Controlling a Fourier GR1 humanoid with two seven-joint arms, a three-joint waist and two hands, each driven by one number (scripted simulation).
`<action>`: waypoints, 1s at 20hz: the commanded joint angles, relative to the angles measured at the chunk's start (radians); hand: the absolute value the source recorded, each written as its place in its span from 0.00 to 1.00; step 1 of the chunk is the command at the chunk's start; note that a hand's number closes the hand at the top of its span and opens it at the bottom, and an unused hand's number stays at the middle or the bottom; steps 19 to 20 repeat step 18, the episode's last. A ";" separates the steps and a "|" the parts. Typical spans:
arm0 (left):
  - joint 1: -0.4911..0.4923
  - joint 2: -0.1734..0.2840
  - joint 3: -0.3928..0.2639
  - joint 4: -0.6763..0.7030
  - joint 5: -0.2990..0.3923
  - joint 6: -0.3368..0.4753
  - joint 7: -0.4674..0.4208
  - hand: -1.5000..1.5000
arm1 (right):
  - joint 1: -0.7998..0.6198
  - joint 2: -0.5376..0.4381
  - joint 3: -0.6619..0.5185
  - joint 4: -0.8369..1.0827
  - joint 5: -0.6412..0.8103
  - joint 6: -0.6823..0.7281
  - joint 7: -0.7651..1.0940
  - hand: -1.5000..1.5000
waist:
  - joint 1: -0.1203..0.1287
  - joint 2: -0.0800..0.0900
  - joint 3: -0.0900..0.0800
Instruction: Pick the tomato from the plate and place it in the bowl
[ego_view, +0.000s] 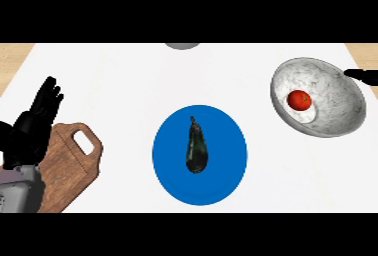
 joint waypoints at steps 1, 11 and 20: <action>0.009 -0.011 0.001 0.015 -0.008 0.004 -0.025 0.50 | 0.074 -0.131 -0.092 0.054 -0.105 0.154 -0.052 0.00 | -0.003 0.001 -0.001; 0.028 -0.006 0.000 -0.052 -0.003 -0.016 0.030 0.50 | 0.267 -0.352 -0.182 0.241 -0.223 0.508 -0.205 0.00 | 0.001 0.000 0.001; 0.026 -0.027 -0.004 -0.062 -0.006 -0.019 0.034 0.50 | 0.279 -0.422 -0.181 0.313 -0.258 0.592 -0.294 0.00 | 0.013 0.002 0.001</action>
